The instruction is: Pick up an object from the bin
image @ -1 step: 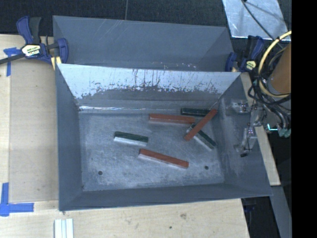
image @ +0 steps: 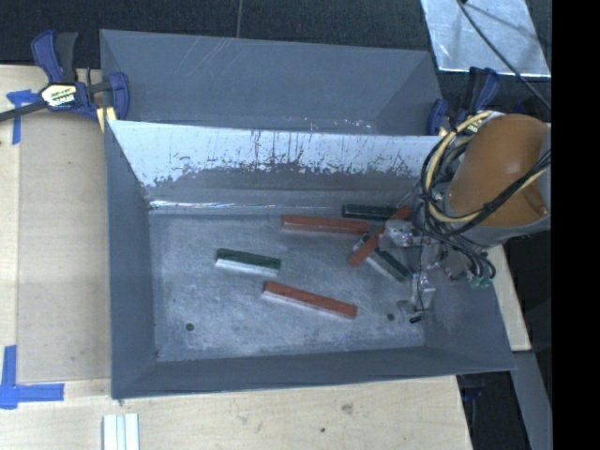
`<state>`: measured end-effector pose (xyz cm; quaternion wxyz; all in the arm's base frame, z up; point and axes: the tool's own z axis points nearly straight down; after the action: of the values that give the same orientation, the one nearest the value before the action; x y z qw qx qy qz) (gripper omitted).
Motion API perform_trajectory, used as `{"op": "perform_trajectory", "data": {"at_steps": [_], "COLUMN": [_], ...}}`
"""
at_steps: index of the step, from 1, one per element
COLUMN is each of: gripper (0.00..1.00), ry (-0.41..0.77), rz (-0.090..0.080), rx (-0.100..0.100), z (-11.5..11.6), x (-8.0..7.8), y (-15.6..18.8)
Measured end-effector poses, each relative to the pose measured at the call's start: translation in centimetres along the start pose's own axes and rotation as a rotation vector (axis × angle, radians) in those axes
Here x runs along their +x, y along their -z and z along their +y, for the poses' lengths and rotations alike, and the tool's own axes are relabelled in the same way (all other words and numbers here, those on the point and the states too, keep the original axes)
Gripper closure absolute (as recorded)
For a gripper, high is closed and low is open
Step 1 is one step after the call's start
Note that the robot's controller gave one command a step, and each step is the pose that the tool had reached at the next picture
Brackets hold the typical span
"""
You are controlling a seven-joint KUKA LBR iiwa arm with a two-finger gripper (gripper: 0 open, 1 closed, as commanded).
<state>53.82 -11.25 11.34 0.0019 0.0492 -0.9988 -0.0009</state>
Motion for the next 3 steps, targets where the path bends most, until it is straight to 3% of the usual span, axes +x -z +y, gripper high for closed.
{"op": "perform_trajectory", "data": {"at_steps": [1, 2, 3], "gripper": [0.00, 0.00, 1.00], "ry": [-0.044, -0.117, -0.117], "rz": [-0.031, -0.016, -0.014], "rx": [0.004, 0.002, 0.005], "z": [-1.0, -2.5, -2.6], "x": [-1.2, -2.2, -2.1], "y": [-3.8, -3.9, -4.1]}}
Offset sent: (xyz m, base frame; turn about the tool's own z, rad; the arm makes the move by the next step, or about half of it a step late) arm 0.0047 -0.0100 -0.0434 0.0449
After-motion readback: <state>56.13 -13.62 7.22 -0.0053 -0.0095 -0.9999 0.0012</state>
